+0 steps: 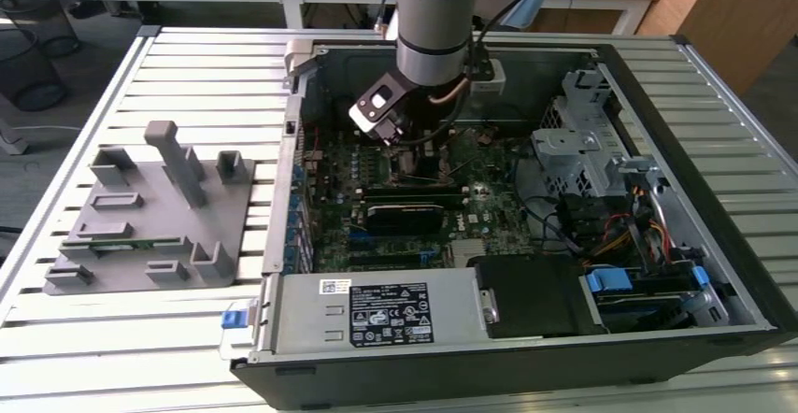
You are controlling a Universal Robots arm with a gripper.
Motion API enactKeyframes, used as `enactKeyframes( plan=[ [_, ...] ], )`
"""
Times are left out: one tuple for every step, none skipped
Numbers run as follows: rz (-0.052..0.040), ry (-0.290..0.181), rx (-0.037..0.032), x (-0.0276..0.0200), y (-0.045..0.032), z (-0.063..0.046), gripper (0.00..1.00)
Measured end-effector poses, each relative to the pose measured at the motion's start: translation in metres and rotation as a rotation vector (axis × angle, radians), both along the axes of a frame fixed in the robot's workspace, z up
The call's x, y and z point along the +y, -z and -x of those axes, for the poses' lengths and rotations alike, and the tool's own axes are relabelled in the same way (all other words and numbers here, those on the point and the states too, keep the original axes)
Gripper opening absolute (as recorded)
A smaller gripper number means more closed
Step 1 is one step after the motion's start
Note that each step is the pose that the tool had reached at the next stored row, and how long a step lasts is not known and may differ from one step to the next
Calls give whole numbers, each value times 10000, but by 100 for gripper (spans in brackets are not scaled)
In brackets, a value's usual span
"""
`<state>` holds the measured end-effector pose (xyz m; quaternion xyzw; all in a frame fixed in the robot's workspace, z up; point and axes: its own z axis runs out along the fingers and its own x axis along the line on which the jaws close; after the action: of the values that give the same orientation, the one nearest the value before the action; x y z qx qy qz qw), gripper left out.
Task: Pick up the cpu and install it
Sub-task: 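Place the cpu into insertion slot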
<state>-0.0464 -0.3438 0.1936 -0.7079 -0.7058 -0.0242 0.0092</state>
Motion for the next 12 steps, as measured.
enactKeyframes(
  plan=[
    [0,0,1,0,3,0,54],
    [0,1,0,0,7,0,54],
    [1,1,1,0,9,0,54],
    [3,2,2,-1,10,0,54],
    [3,3,2,0,10,0,54],
    [3,3,2,0,10,0,54],
    [1,3,1,0,11,0,54],
    [1,3,1,0,11,0,54],
    [0,3,1,0,12,0,54],
    [1,3,1,0,11,0,54],
    [0,3,0,0,12,0,54],
    [1,4,1,0,12,0,54]
  ],
)
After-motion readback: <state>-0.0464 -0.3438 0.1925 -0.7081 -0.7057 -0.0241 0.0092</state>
